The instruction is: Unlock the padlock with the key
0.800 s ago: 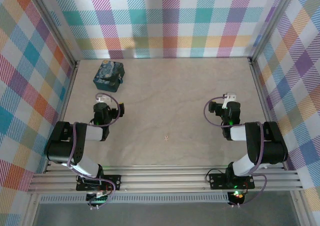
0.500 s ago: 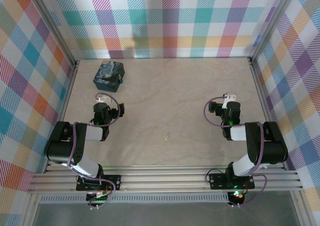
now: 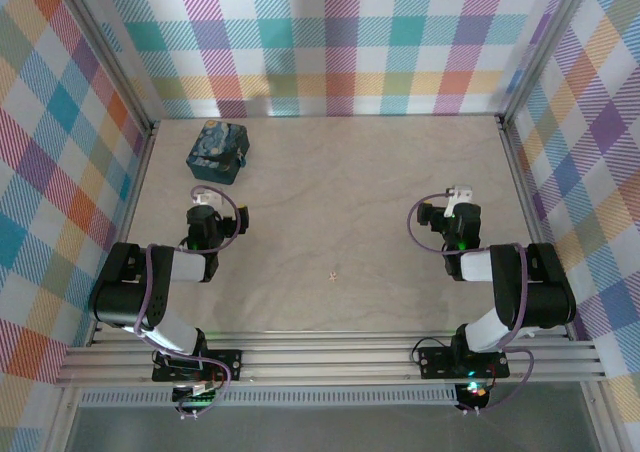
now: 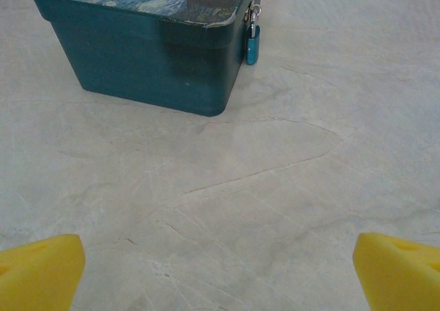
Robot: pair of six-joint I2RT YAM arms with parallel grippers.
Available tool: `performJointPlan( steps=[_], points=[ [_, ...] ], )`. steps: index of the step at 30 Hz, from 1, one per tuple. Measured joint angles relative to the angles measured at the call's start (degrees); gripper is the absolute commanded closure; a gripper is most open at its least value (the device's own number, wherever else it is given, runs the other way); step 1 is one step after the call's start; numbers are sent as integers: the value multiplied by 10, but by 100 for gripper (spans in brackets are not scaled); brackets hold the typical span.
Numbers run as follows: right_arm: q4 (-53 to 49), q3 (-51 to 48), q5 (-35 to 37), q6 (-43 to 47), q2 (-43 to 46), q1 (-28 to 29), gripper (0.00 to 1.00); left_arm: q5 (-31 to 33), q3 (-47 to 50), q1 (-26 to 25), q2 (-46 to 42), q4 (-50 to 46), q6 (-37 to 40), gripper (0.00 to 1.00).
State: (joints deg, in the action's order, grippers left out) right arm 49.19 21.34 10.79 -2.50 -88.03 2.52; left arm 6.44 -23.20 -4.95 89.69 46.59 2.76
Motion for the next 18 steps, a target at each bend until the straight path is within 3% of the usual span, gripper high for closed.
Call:
performJointPlan(
  steps=[18],
  points=[
    [0,0,0,0,0,0,0,-6,0,2,0,0,-2,0]
  ],
)
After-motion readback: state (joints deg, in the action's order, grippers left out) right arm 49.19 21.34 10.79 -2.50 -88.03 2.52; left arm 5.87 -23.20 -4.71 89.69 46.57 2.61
